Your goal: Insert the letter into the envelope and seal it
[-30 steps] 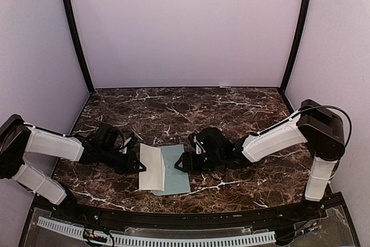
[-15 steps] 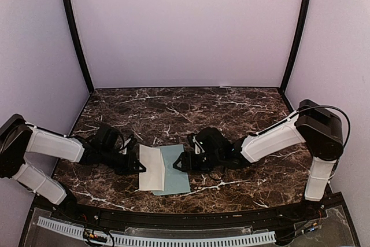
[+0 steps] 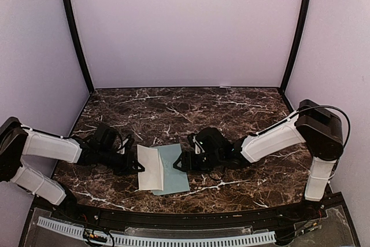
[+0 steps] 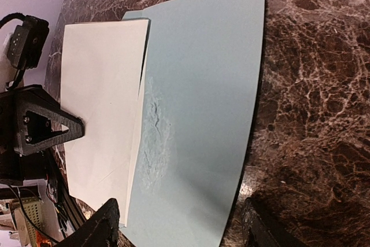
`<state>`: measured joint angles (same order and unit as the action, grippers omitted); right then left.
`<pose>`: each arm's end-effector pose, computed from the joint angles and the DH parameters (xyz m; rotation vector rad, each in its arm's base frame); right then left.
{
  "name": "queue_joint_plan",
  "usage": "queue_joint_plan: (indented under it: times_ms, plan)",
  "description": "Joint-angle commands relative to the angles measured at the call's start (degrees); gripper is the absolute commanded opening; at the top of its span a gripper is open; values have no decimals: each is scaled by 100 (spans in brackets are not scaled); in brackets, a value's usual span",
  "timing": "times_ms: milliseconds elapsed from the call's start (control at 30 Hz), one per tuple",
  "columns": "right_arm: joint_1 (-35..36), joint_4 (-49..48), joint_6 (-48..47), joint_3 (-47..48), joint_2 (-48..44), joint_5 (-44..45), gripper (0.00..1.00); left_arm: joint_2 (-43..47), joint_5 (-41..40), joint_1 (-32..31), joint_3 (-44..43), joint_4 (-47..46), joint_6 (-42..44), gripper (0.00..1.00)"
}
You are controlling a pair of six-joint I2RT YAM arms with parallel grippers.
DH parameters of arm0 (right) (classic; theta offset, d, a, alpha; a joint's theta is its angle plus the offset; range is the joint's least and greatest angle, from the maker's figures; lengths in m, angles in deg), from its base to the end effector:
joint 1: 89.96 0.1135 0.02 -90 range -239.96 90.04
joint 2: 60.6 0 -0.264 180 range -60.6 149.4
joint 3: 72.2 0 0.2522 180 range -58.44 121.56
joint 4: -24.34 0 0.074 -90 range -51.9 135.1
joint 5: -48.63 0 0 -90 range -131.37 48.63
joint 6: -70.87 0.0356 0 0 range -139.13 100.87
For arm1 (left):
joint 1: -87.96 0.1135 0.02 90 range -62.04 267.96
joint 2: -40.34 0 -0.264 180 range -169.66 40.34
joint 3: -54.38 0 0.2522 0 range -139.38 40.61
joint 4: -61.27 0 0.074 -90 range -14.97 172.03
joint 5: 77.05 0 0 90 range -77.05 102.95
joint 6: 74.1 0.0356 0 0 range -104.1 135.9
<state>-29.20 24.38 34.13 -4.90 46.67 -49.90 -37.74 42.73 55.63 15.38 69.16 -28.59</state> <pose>0.1787 0.3301 0.1334 -0.2566 2.5527 1.1067 0.1873 -0.1395 0.1361 -0.0044 2.6278 -1.1846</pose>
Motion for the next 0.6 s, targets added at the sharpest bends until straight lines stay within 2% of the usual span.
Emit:
queue_joint_plan:
  times_ms: [0, 567]
  plan:
    - [54, -73, 49, -1, 99, 26, 68, 90, 89, 35, 84, 80, -145, 0]
    - [56, -157, -8, 103, 260, -183, 68, -278, 230, 35, 97, -63, -157, 0]
